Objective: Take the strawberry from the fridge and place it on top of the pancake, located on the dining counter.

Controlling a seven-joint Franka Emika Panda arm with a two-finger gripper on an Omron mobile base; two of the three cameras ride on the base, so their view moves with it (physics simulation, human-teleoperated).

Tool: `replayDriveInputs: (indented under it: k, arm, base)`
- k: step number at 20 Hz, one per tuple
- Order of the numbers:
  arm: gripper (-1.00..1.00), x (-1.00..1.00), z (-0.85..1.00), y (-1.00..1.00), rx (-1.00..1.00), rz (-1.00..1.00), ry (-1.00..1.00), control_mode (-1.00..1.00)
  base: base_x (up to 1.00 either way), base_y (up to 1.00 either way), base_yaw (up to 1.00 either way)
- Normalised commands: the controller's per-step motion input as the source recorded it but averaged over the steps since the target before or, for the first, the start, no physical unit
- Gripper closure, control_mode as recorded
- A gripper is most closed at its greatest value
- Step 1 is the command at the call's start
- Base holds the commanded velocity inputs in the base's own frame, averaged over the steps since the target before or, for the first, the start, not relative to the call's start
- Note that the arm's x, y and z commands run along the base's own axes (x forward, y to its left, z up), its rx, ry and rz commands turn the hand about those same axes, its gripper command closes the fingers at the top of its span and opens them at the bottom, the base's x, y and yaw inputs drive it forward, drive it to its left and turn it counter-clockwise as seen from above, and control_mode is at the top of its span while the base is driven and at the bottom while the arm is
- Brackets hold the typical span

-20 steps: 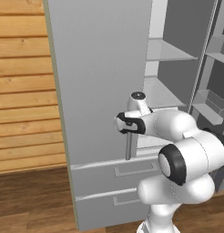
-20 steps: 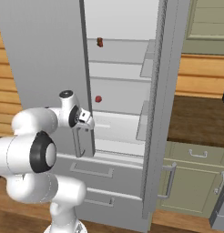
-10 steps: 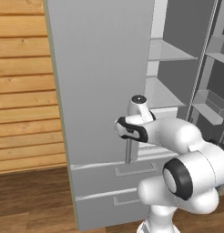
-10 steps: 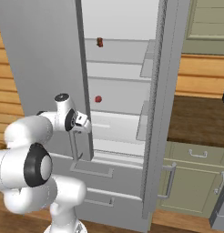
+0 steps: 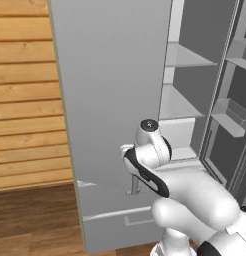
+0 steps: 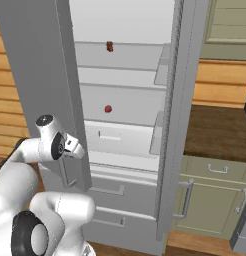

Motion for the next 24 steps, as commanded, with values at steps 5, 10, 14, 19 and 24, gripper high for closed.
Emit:
replayDriveInputs:
  k: [5,10,14,19,24]
  arm:
    - [-1.00,-0.32,0.07,0.77,-0.01,-0.08,0.00,-1.00]
    - [-1.00,-0.30,0.52,0.42,-0.01,-0.09,-0.02,-1.00]
    - [-1.00,-0.25,0.93,0.01,0.00,-0.01,-0.09,-1.00]
    - [-1.00,-0.28,0.94,-0.10,0.04,0.00,-0.03,-1.00]
    - [-1.00,-0.41,0.33,-0.95,0.28,0.06,0.00,-1.00]
  base:
    - [0.00,0.00,0.00]
    - [0.00,0.00,0.00]
    - [0.00,0.00,0.00]
    - [0.00,0.00,0.00]
    - [0.00,0.00,0.00]
